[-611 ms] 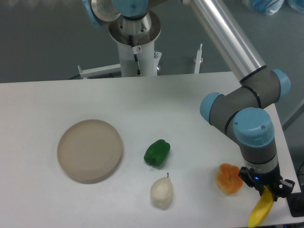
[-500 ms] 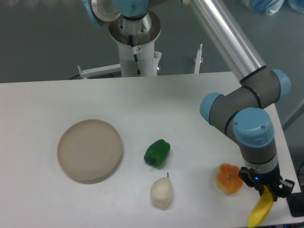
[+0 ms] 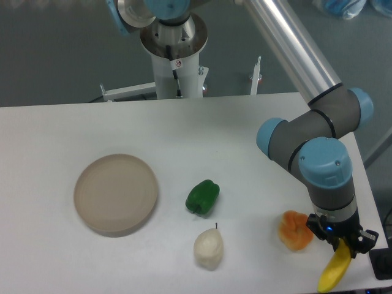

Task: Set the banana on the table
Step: 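Hold the yellow banana in the gripper beside the orange pepper, then lift the banana up and away from the orange pepper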

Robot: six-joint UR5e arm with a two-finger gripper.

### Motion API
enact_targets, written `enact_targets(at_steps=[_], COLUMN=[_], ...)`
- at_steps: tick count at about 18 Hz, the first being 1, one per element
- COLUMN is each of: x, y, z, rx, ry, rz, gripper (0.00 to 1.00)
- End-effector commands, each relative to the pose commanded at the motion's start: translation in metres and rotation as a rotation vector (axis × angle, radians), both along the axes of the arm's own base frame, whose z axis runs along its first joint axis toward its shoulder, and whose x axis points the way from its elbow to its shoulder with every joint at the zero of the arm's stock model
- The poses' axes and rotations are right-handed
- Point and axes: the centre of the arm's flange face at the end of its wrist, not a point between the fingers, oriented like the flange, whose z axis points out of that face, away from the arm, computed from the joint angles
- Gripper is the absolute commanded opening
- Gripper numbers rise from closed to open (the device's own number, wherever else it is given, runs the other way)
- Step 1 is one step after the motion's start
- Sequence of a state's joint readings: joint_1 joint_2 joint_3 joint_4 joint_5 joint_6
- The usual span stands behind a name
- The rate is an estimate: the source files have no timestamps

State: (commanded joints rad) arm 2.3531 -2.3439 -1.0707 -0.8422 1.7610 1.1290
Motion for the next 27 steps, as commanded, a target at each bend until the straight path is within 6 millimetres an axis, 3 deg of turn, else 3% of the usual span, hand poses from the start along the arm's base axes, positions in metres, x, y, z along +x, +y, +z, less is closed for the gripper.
enact_targets(at_steps=[3,6,13,16,22,27], x=[0.006,0.027,0.079,0.097,0.091,0.072], y=[-0.001,-0.009,-0.064,-0.09,-0.155,-0.205], z=[0.006,0.008,0.039,0.033,0.001,-0.009], rx=[-0.001,-0.016,-0.038,-0.07,-0.19,-0.073], ry=[0.003,-0.014,-0.055,-0.087,-0.132,-0.243], rz=[-0.003,-0.016,-0.036,-0.102,-0.225,-0.293], gripper=[0.33,0.33,0.33,0.33,0.33,0.32])
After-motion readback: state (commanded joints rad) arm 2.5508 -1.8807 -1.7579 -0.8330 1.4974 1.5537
